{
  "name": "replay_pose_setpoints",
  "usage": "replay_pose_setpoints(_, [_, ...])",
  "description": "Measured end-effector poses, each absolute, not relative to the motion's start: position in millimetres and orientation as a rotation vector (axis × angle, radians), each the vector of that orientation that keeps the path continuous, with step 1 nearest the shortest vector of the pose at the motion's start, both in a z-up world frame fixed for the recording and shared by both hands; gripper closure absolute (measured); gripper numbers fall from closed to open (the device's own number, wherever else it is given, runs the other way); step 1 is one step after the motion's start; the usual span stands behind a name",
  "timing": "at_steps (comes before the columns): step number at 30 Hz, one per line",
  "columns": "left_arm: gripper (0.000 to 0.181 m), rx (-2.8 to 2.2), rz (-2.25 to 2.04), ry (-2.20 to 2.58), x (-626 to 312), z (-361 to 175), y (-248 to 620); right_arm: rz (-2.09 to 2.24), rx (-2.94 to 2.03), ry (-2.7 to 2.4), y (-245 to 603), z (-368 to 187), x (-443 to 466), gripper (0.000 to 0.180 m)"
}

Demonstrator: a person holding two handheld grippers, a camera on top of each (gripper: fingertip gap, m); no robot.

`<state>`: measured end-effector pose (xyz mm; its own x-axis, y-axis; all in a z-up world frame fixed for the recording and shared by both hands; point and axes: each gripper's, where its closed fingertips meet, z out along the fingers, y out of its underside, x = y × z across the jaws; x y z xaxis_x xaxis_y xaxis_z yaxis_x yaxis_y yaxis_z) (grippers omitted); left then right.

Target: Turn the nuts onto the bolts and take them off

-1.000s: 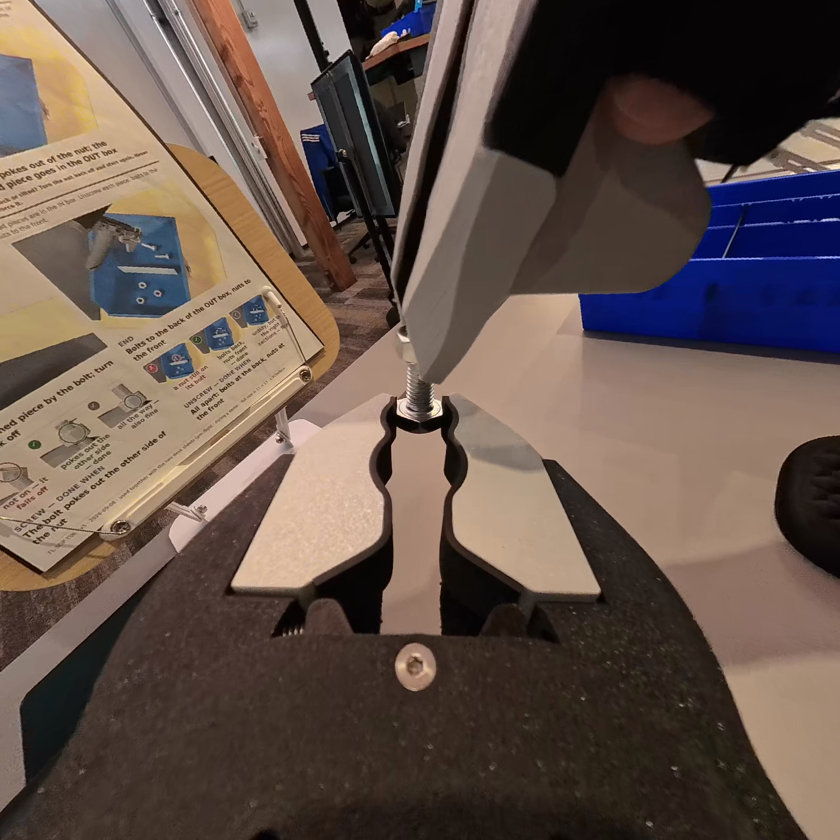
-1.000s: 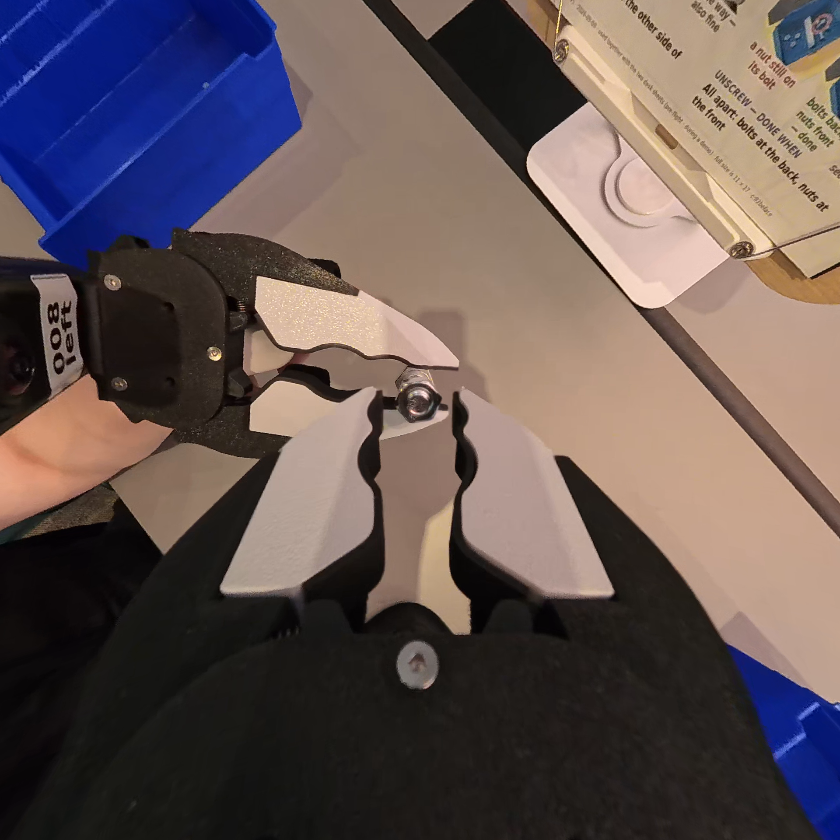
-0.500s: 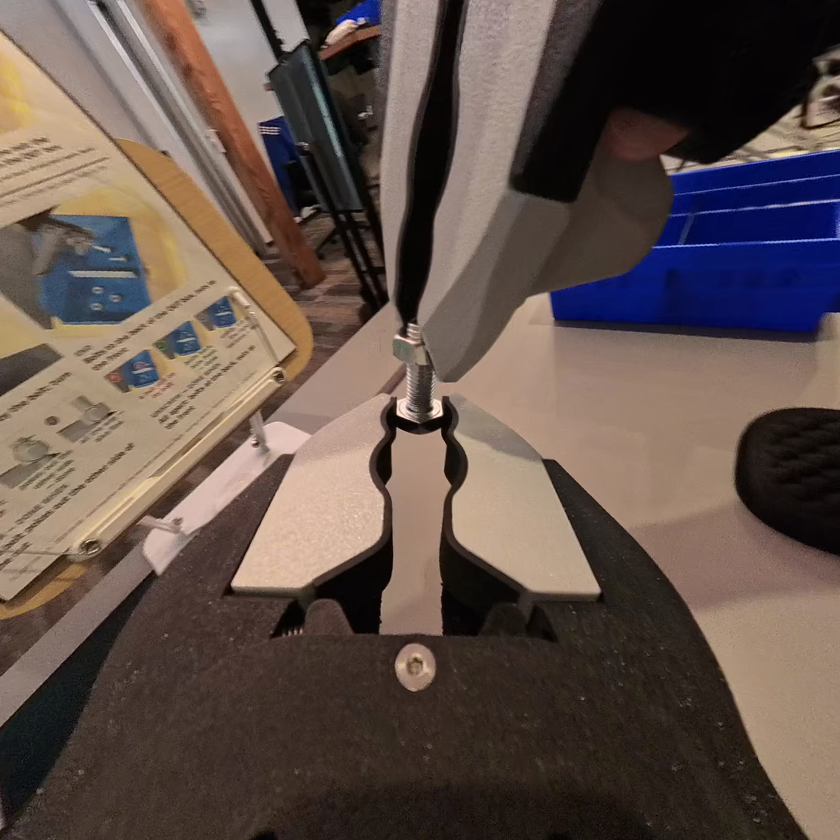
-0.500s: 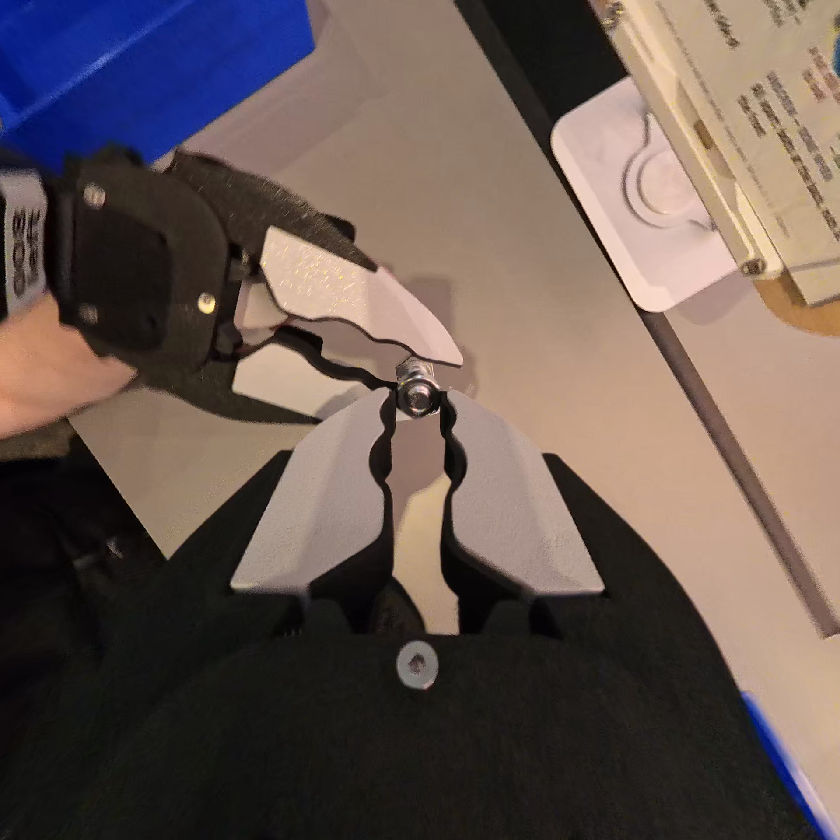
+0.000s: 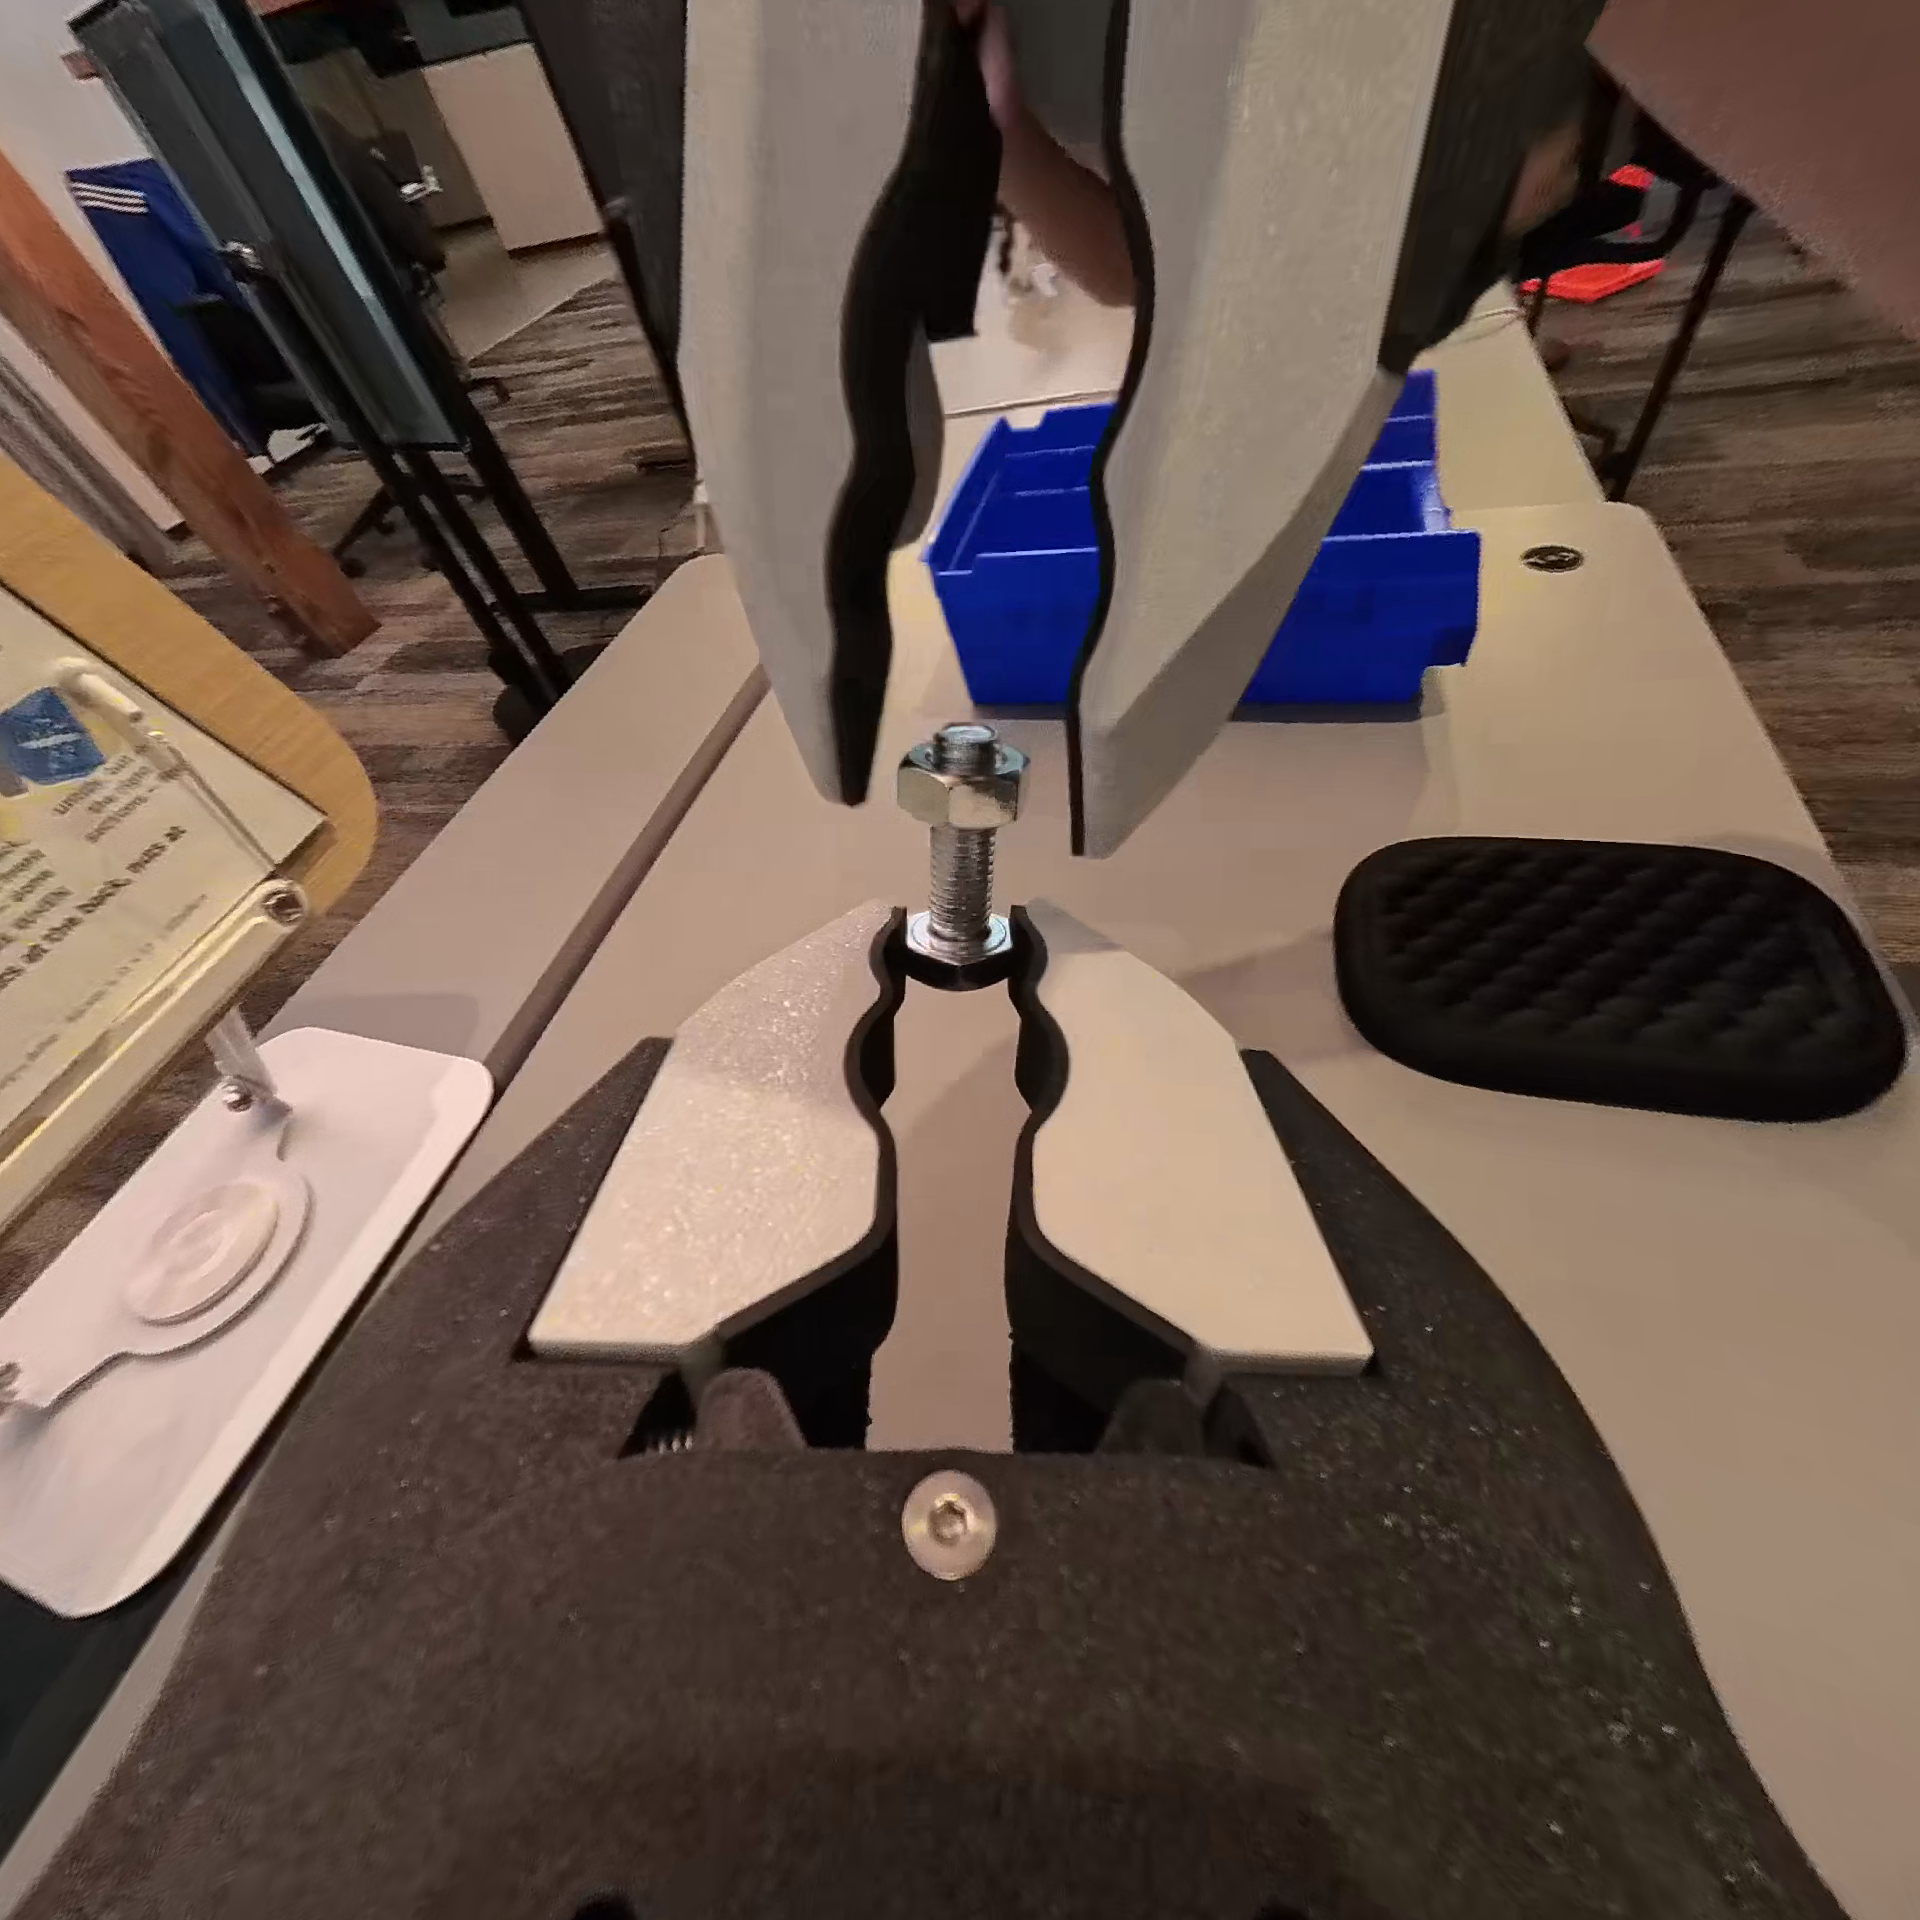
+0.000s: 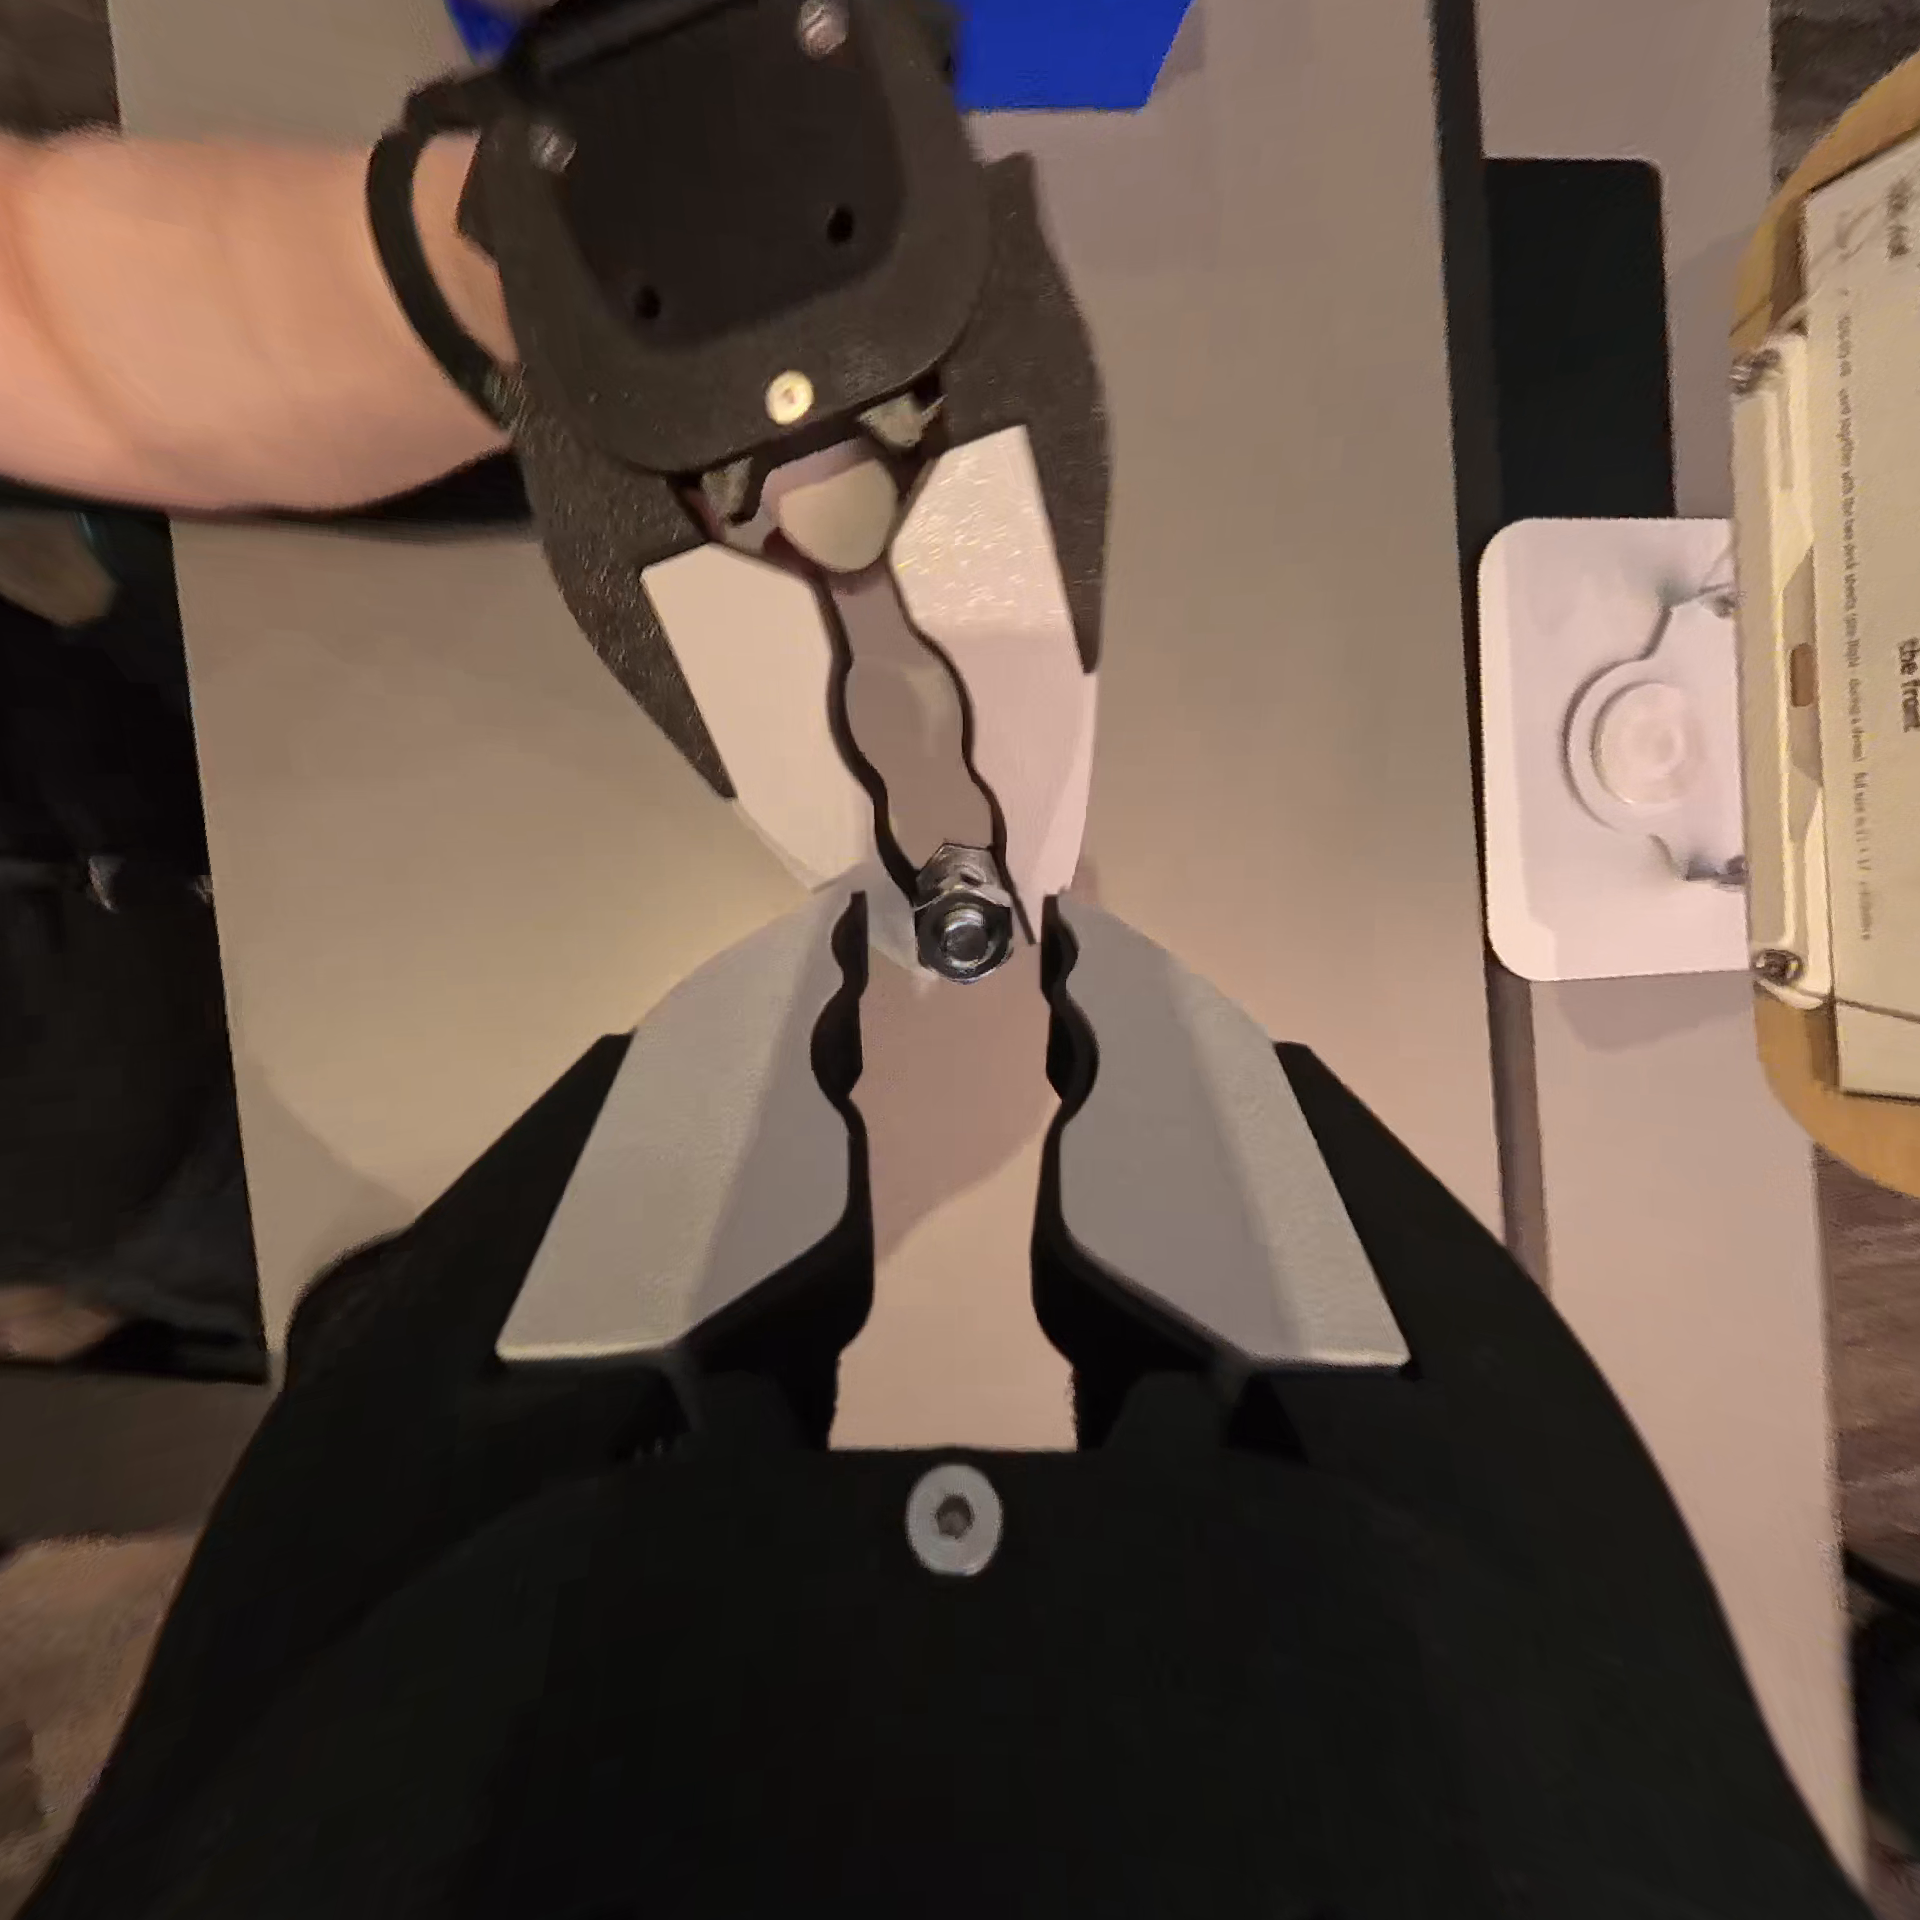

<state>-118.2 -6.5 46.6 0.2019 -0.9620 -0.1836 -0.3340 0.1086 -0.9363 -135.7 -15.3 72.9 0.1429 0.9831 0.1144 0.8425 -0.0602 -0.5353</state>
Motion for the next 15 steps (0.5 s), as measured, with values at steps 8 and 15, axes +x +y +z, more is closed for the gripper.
replay_pose_setpoints(8, [0.162, -1.487, -0.568, 1.098, -130.7, 57.1, 27.3, 0.579, -2.235, -0.977, 17.4, 98.1, -143.2, 0.138])
replay_pose_setpoints(15, [0.162, -1.496, -0.565, 1.065, -132.7, 59.3, 29.6, 0.522, -2.311, -0.954, 18.6, 82.8, -146.4, 0.162])
